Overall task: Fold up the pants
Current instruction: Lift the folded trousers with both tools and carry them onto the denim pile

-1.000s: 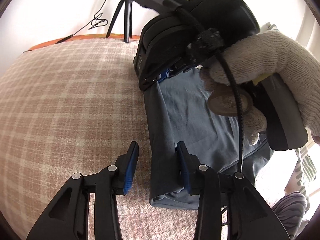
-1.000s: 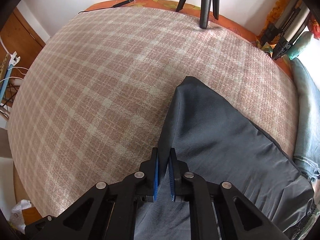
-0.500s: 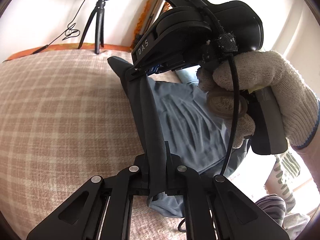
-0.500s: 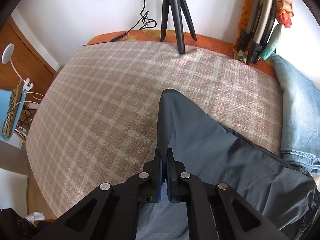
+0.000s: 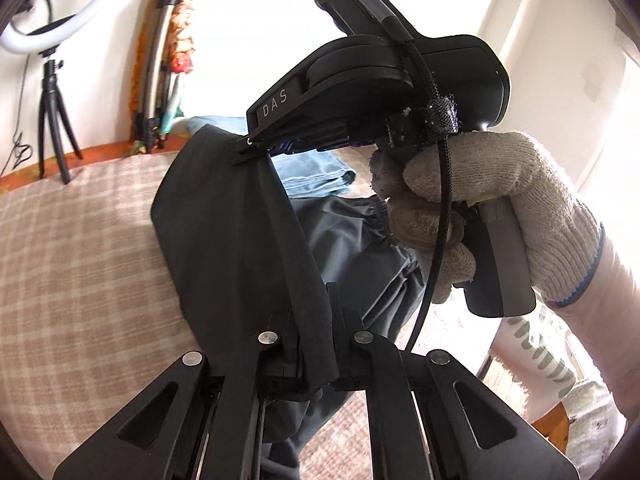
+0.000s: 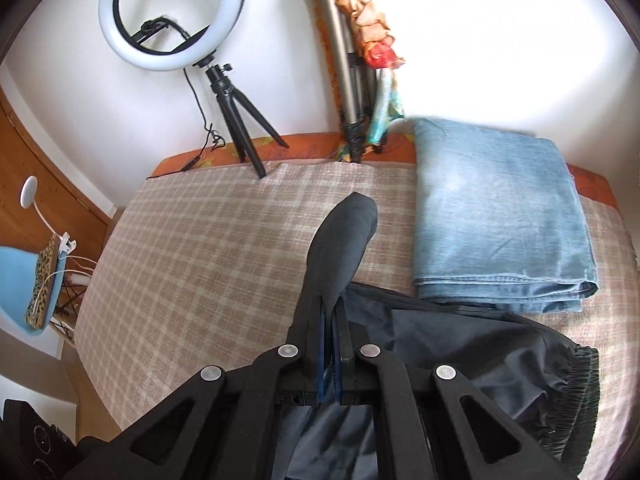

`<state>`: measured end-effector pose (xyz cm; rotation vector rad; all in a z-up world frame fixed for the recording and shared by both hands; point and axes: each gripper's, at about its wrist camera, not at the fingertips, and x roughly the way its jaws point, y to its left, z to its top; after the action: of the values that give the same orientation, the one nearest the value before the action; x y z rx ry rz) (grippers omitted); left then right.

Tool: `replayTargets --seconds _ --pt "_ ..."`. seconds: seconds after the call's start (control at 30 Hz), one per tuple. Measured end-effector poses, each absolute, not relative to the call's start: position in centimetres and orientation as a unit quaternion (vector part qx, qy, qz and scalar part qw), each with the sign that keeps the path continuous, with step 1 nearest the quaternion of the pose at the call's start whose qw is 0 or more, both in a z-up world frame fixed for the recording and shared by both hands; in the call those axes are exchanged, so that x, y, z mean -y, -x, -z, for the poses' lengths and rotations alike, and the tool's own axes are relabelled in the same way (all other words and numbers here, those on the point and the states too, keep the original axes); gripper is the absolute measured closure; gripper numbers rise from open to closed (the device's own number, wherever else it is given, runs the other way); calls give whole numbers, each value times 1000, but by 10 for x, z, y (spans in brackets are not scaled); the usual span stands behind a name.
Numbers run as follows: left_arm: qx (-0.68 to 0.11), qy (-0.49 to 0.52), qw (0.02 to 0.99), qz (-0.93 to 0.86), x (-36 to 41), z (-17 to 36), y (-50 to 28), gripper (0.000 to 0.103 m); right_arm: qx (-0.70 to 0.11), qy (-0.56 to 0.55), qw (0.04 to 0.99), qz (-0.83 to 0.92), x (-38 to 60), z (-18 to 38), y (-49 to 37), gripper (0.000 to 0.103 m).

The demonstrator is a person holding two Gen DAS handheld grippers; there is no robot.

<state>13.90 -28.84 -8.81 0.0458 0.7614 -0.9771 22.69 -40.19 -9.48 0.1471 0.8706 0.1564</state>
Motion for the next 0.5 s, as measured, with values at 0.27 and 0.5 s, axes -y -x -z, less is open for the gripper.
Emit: replayTargets --seconds 0.27,0.5 --pt "-365 -43 776 512 373 95 -118 97 -414 -99 905 -28 505 106 -194 103" --pt "-374 -69 747 546 433 108 -96 97 -419 -120 900 4 577 134 -166 103"
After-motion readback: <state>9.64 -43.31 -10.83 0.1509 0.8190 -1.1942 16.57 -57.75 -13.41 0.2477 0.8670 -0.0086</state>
